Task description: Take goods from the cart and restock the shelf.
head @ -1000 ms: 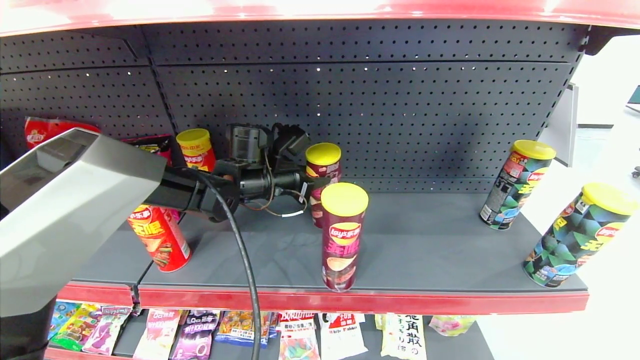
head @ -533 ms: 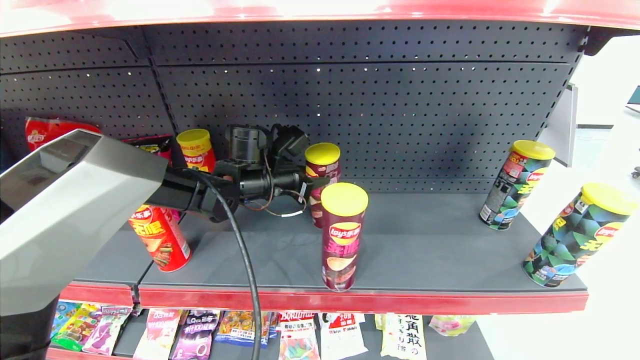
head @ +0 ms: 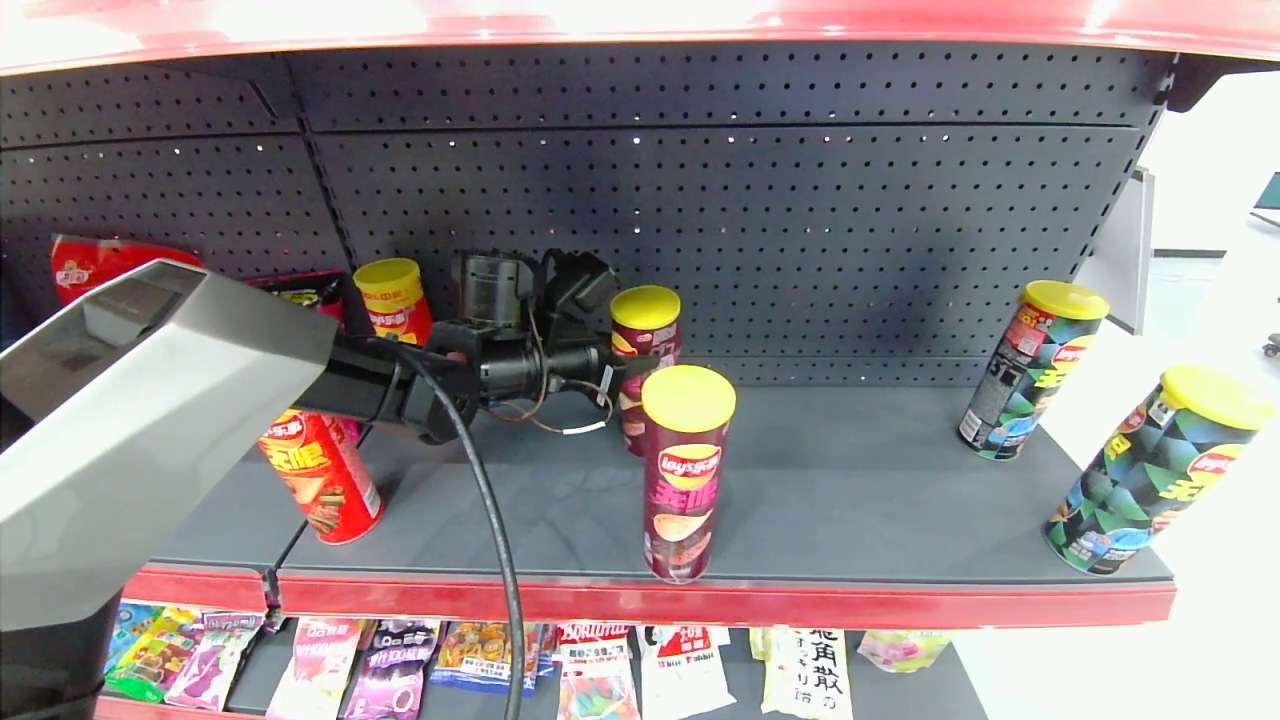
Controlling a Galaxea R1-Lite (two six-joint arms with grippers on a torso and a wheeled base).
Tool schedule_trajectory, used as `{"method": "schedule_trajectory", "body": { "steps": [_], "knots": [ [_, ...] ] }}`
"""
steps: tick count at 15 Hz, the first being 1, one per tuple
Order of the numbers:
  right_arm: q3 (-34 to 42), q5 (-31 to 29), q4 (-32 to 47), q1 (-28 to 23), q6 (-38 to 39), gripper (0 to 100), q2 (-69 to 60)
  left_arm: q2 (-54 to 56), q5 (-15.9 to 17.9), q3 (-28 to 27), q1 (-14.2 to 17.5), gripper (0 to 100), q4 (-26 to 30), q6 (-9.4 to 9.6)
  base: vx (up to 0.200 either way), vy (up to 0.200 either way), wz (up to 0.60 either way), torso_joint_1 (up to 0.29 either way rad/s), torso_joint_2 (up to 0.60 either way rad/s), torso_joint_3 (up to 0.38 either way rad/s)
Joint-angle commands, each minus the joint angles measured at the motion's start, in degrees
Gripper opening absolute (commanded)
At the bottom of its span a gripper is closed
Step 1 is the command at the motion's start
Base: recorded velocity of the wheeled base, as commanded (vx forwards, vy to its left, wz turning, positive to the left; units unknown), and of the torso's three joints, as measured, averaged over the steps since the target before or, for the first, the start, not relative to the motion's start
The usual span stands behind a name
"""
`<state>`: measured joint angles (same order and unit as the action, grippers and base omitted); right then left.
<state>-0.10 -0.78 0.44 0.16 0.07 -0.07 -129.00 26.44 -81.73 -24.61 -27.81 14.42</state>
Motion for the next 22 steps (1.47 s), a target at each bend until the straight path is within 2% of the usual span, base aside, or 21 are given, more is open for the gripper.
{"method": "schedule_trajectory", "body": {
  "steps": [1, 4, 5, 15, 22],
  "knots": [
    [0.01, -0.01, 0.00, 0.02, -0.07, 100, 0.07, -0.29, 0.01, 0.08, 0.00, 0, -0.05, -0.01, 0.000, 0.000, 0.00, 0.000, 0.00, 0.000],
    [0.01, -0.01, 0.00, 0.02, 0.01, 100, 0.07, -0.29, 0.01, -0.01, 0.00, 0, -0.05, -0.10, 0.000, 0.000, 0.00, 0.000, 0.00, 0.000],
    [0.01, -0.01, 0.00, 0.02, 0.01, 100, 0.07, -0.29, 0.01, -0.01, 0.00, 100, -0.05, -0.18, 0.000, 0.000, 0.00, 0.000, 0.00, 0.000],
    [0.01, -0.01, 0.00, 0.02, 0.01, 100, 0.07, 2.53, 0.19, 0.78, 0.71, 100, 0.30, -0.18, 0.000, 0.000, 0.00, 0.000, 0.00, 0.000],
    [0.01, -0.01, 0.00, 0.02, 0.01, 100, 0.07, 12.37, 0.89, 12.82, 2.90, 100, 2.93, -0.01, 0.000, 0.000, 0.00, 0.000, 0.00, 0.000]
  ]
}}
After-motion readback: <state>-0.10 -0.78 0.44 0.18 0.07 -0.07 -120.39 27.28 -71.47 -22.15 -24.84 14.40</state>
